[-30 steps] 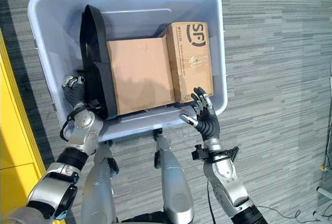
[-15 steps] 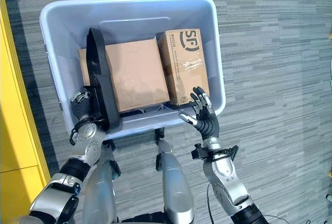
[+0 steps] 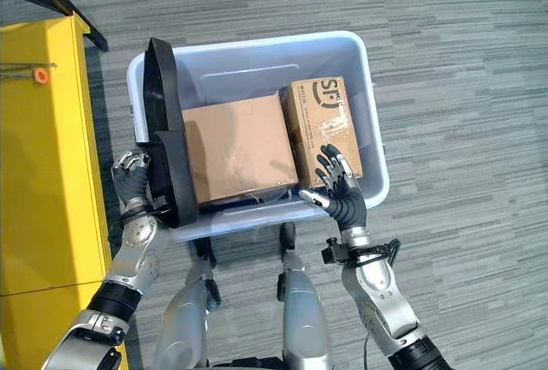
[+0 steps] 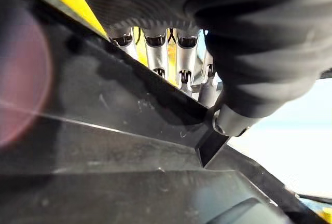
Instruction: Move parts from the plastic box to the shelf.
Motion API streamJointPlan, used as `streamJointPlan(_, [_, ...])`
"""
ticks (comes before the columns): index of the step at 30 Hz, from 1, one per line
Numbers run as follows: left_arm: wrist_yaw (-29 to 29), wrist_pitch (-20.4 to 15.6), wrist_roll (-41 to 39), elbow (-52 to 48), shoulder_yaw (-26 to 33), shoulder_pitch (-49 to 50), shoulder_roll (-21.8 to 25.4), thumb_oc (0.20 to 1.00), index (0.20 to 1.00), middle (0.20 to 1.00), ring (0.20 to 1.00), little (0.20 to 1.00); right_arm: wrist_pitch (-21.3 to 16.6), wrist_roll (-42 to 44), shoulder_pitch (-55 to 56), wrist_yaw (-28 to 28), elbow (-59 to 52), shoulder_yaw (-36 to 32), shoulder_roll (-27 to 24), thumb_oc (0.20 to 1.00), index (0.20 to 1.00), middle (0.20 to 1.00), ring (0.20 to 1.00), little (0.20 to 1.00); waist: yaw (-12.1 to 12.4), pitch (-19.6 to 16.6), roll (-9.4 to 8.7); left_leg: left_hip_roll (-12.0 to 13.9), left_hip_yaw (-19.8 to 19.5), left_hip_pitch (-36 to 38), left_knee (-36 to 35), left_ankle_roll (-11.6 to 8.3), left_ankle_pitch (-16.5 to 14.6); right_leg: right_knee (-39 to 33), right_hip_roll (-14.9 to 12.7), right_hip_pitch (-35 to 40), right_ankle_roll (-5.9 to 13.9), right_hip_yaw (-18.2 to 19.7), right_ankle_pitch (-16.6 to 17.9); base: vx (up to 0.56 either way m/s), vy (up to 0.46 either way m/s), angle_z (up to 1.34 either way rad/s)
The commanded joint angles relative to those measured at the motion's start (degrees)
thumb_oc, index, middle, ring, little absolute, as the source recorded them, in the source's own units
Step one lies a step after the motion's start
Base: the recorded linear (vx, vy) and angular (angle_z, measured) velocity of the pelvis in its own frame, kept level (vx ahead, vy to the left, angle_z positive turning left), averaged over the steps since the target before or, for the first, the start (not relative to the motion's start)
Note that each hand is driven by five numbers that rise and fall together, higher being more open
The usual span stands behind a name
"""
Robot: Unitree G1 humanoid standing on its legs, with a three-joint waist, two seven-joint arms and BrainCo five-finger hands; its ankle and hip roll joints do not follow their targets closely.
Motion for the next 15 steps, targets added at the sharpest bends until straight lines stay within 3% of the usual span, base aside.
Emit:
streamJointPlan(1, [-0.9,-2.1,7.0,-3.0,2.3,-0.7,3.7,0.2,0.2,0.2,0.2,0.2,-2.1,1.1,1.3,1.2,-0.7,-1.6,-0.7,1.0,1.0,1.0,1.0,1.0,0.1,-4.2,-2.61,4.8,-3.2,4.5,1.2,-5.17,-1.7,1.3,-5.1,1.1,3.77,-0.3,1.3,0.0,0.0,0.0])
streamJointPlan(10, [-3.0,0.2,18.7,-9.0,3.3,5.1,7.8,0.2,0.2,0.2,0.2,0.2,-2.0,1.0,2.3,3.4,-0.3,-3.5,-1.2,1.0,1.0,1.0,1.0,1.0,0.9,-5.5,-0.4,5.2,-3.5,7.4,1.4,-5.2,-2.1,3.8,-5.2,3.3,3.57,-0.4,-1.1,0.0,0.0,0.0])
streamJointPlan(15, [-5.0,0.2,21.3,-11.3,4.7,8.8,9.2,0.2,0.2,0.2,0.2,0.2,-1.7,0.6,2.3,4.6,-0.3,-4.4,-1.6,1.0,1.0,1.0,1.0,1.0,1.3,-5.6,1.1,5.8,-3.7,9.4,1.2,-5.22,-1.8,7.0,-4.6,3.9,3.25,-0.5,-3.1,-0.02,-0.038,0.03])
